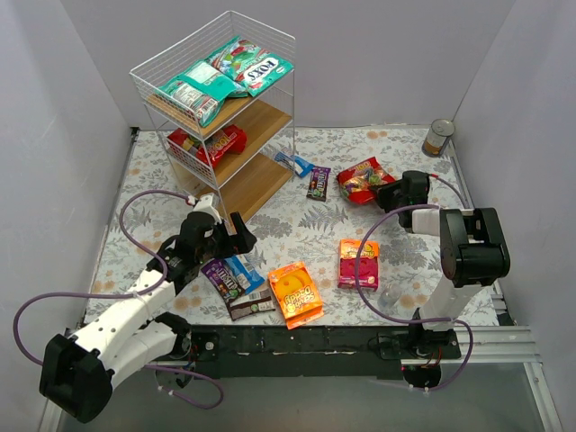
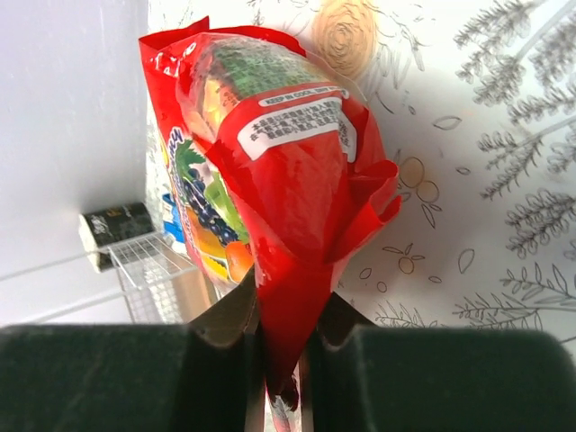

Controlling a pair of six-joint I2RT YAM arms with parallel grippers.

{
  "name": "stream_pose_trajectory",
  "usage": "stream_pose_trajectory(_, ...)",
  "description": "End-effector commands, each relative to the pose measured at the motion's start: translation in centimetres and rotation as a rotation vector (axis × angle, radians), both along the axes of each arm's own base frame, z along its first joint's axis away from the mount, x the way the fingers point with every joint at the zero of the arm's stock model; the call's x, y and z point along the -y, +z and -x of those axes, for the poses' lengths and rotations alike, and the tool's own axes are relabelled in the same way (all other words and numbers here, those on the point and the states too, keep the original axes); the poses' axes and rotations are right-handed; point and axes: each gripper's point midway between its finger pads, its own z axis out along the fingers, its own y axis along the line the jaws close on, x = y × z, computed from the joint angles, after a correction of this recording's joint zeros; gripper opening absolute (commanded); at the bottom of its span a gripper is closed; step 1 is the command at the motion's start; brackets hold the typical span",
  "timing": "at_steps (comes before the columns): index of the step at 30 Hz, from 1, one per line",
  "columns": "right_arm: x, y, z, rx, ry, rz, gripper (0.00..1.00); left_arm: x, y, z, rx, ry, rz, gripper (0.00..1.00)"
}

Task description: Place and organize the candy bags onto the shelf

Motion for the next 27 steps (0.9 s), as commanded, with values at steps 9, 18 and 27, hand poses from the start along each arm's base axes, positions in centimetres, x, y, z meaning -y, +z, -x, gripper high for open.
stream_pose_trajectory(9, -3.5, 13.7, -3.1, 0.42, 0.332, 0.028, 0.01, -0.4, 1.2, -0.3, 0.026, 0.025, -0.001, 0.98)
stream_pose_trajectory(18, -5.6, 22.6, -1.3, 0.612, 0.464, -0.052, 0.01, -0.8, 1.1, -0.4, 0.033, 0.046, -0.008, 0.98)
stream_pose_trajectory(27, -9.0, 30.0, 2.6, 0.727, 0.625, -0.13, 0.01, -1.0, 0.9, -0.6, 0.027, 0.068, -0.018, 0.98)
